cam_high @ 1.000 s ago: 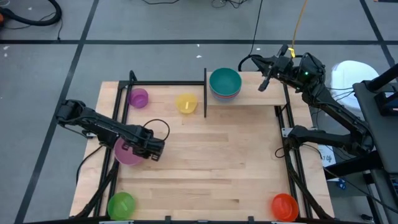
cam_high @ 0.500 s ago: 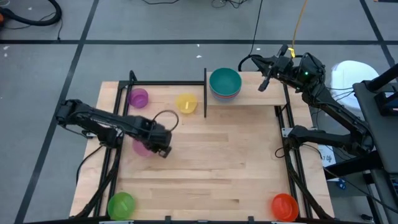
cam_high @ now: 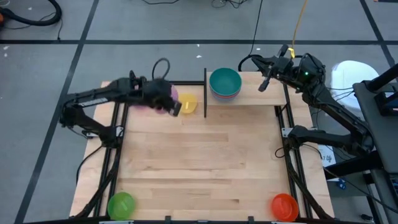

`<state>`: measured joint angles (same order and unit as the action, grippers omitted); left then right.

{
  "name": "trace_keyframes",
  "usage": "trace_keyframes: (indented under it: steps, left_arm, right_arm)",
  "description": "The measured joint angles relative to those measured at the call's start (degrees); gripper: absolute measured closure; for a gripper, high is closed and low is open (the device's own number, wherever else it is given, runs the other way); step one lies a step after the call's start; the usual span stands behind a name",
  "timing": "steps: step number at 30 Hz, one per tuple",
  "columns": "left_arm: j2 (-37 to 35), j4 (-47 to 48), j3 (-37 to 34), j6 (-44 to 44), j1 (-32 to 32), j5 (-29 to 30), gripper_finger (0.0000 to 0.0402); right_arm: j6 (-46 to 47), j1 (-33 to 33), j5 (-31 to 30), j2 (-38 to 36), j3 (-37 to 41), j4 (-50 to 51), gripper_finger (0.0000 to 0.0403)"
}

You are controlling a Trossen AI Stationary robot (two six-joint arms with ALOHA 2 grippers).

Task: Place and stack bowls onto a shelf
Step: Stack the pink bowl on the shelf

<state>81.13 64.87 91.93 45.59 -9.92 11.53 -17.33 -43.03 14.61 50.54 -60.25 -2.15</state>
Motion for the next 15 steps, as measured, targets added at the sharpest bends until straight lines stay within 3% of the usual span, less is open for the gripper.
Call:
trace_keyframes:
  steps: [7, 15]
  left_arm:
    - [7.39, -1.71, 15.10, -13.06, -6.53, 0.05, 0.0394]
    - [21.34, -1.62, 35.50, -27.13, -10.19, -6.60, 0.0394]
  right_arm:
    - [1.37, -0.08, -7.55, -2.91, 0.00, 5.01, 0.0403]
    - [1.63, -0.09, -8.61, -6.97, 0.00, 8.77, 0.0403]
